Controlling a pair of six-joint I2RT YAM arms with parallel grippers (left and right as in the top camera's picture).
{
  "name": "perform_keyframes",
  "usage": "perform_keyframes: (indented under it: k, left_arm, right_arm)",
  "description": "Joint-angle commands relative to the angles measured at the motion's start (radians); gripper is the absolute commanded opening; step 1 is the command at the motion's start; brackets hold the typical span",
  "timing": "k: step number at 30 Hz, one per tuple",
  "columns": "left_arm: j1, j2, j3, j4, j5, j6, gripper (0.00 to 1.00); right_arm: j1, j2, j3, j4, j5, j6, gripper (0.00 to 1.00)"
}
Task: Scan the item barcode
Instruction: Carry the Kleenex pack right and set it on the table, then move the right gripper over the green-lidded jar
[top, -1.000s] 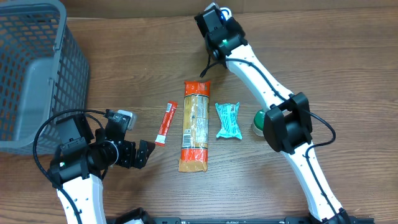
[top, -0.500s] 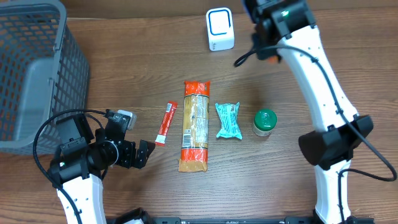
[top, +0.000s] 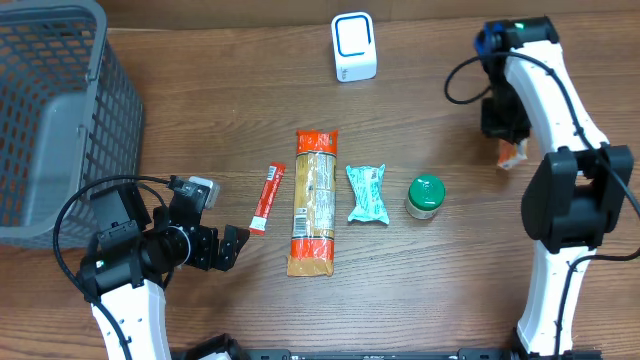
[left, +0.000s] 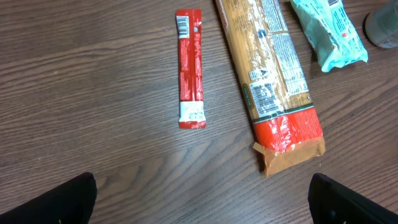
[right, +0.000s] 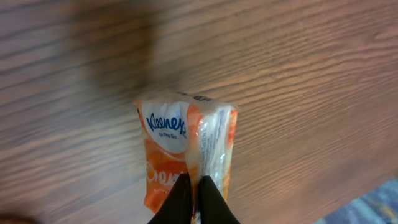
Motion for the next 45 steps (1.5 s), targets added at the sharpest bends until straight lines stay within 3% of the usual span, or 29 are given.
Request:
perform_keyframes:
  k: [1, 8, 16, 27, 31, 36, 45]
  left_arm:
    - [0.008, 0.004, 0.014, 0.001, 0.001, 0.019, 0.99]
    - [0.008, 0.004, 0.014, 0.001, 0.001, 0.019, 1.00]
    - [0.008, 0.004, 0.014, 0.001, 0.001, 0.019, 0.99]
    - [0.008, 0.004, 0.014, 0.001, 0.001, 0.019, 1.00]
    - [0.008, 0.004, 0.014, 0.001, 0.002, 0.019, 1.00]
    - [0.008, 0.004, 0.014, 0.001, 0.001, 0.019, 1.00]
    - [0.008, 0.004, 0.014, 0.001, 0.001, 0.019, 1.00]
  right_arm:
    - [-0.018, -0.001, -0.057, 0.031, -0.011, 0.014, 0.13]
    - [-0.046, -0.001, -0.102, 0.071, -0.011, 0.014, 0.50]
    - [-0.011, -0.096, -0.050, 0.026, -0.034, 0.014, 0.50]
    - [0.077, -0.385, -0.050, 0.029, -0.323, 0.073, 0.54]
    - [0.098, -0.395, -0.052, 0.012, -0.381, 0.083, 0.54]
    - [0.166, -0.395, -0.116, 0.049, -0.377, 0.094, 0.63]
    - [0.258, -0.395, -0.311, 0.178, -0.325, 0.180, 0.65]
